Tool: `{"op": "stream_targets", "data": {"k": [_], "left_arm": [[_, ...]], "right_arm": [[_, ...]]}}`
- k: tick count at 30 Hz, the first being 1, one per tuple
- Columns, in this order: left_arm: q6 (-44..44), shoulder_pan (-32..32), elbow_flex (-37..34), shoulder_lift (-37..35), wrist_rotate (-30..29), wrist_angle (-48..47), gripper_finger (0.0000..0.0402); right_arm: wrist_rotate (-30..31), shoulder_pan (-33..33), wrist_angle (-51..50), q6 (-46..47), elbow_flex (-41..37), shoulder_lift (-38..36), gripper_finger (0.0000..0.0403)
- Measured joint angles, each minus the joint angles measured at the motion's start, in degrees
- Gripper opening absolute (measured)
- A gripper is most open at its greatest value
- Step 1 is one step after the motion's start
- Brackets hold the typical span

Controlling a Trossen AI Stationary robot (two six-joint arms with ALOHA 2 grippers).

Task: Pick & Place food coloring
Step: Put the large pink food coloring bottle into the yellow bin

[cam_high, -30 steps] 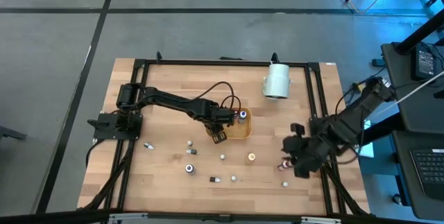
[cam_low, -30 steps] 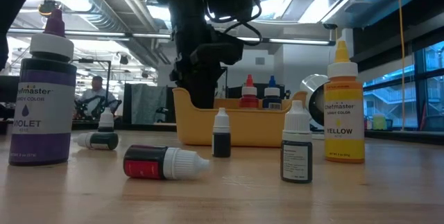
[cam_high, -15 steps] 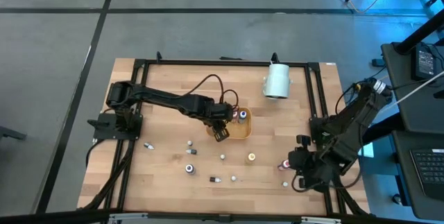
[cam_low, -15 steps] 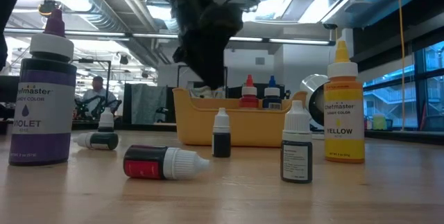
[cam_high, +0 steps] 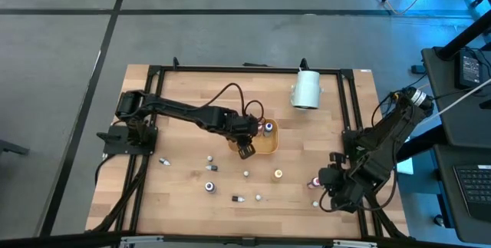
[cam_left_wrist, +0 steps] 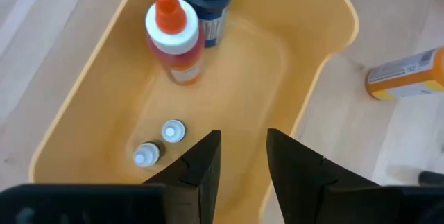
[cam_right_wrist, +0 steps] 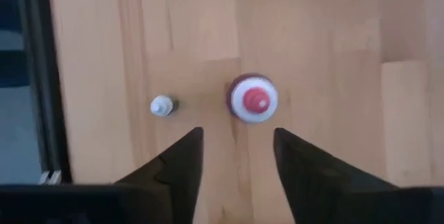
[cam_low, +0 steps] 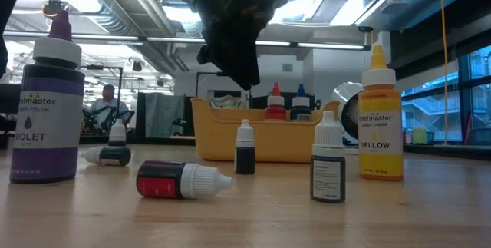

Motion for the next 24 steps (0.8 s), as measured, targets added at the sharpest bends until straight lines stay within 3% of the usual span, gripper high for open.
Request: {"op": "stream_targets", "data": {"k": [5, 10, 13, 19, 24], "left_arm": [[2.1, 0.0, 0.0, -1.1, -0.1, 0.0, 0.0113], [2.0, -0.3, 0.0, -4.6, -1.8, 0.9, 0.0115], [2.0, -1.5, 0.0, -6.6, -4.0, 2.3, 0.0113], [2.0, -4.8, 0.0, -9.5, -14.9, 3.4, 0.0114], [1.8, -6.3, 0.0, -10.3, -16.2, 3.6, 0.0118]], "right_arm": [[5.7, 0.0, 0.2, 2.5, 0.0, 0.0, 0.0255], [5.8, -0.3, 1.3, 0.9, -1.1, 0.1, 0.0287], [3.3, -0.9, 5.5, 1.0, -4.3, 0.2, 0.0286], [2.8, -1.9, 14.3, 0.8, -9.3, 0.1, 0.0264], [2.6, -2.8, 13.9, 0.8, -11.3, 0.1, 0.022]]}}
